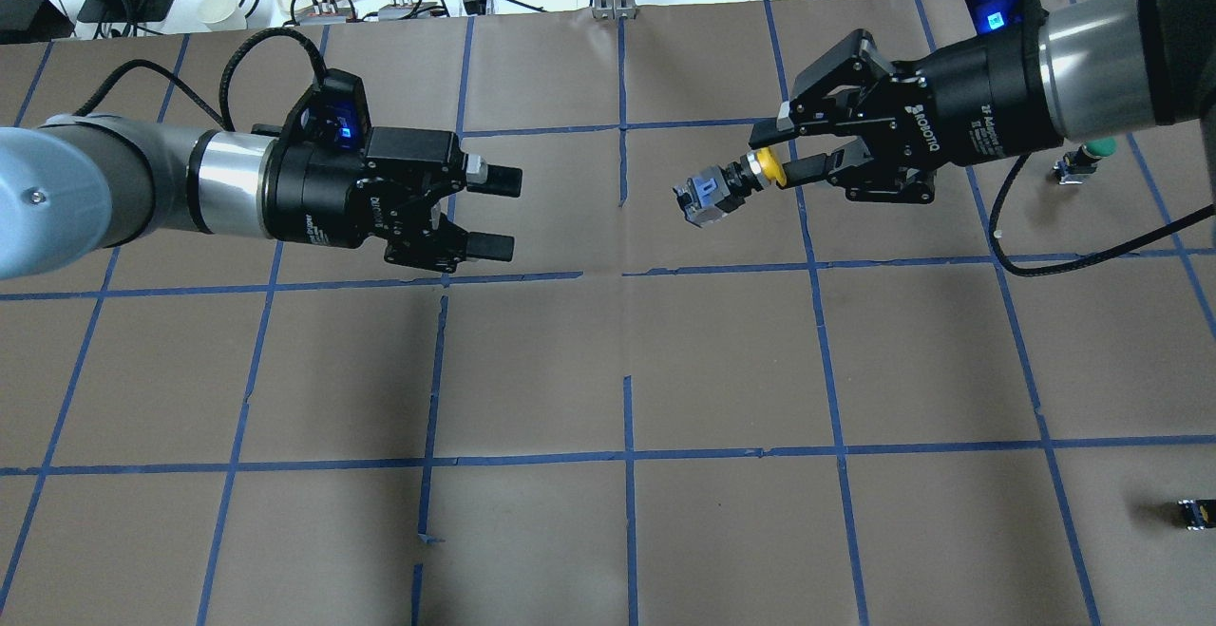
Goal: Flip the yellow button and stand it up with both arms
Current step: 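Open the left gripper and pull it back from the button, then rotate the right gripper downward and lower the button toward the table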
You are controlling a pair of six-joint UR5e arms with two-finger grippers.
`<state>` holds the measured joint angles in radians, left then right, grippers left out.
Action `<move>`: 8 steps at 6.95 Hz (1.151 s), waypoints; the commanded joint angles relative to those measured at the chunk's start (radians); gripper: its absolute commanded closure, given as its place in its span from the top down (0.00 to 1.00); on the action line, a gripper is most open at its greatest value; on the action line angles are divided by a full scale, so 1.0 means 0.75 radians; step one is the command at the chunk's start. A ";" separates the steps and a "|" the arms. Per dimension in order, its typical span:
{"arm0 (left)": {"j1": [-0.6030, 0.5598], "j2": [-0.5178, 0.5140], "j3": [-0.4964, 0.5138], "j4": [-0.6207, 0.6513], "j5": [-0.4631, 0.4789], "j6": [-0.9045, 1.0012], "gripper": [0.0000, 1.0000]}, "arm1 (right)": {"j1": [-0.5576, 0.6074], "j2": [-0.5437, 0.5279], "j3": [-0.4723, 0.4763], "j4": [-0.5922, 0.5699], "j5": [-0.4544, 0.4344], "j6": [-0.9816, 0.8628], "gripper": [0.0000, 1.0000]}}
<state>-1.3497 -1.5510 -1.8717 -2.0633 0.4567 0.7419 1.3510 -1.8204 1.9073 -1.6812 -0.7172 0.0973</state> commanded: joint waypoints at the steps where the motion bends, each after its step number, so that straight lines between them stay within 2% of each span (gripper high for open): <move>1: 0.041 -0.053 0.045 0.346 0.479 -0.327 0.99 | 0.045 -0.037 0.005 0.146 -0.296 -0.479 0.46; 2: 0.035 -0.055 0.080 0.494 0.625 -0.452 1.00 | 0.050 -0.068 0.009 0.228 -0.443 -0.710 0.45; 3: 0.035 -0.061 0.108 0.538 0.857 -0.516 1.00 | 0.050 -0.088 0.030 0.312 -0.597 -0.992 0.43; 4: 0.018 -0.061 0.131 0.641 1.018 -0.687 1.00 | 0.042 -0.095 0.052 0.313 -0.718 -1.193 0.43; 6: -0.163 -0.063 0.148 0.836 1.406 -0.736 1.00 | 0.042 -0.082 0.065 0.299 -0.815 -1.545 0.42; 7: -0.214 -0.065 0.152 0.891 1.469 -0.802 1.00 | 0.031 -0.082 0.099 0.282 -0.892 -1.768 0.42; 8: -0.231 -0.065 0.154 0.928 1.459 -0.933 1.00 | 0.023 -0.078 0.101 0.227 -0.943 -1.971 0.43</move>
<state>-1.4916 -1.5993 -1.7593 -1.4123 1.5199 0.1341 1.3756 -1.8823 1.9729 -1.4754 -1.3712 -1.1919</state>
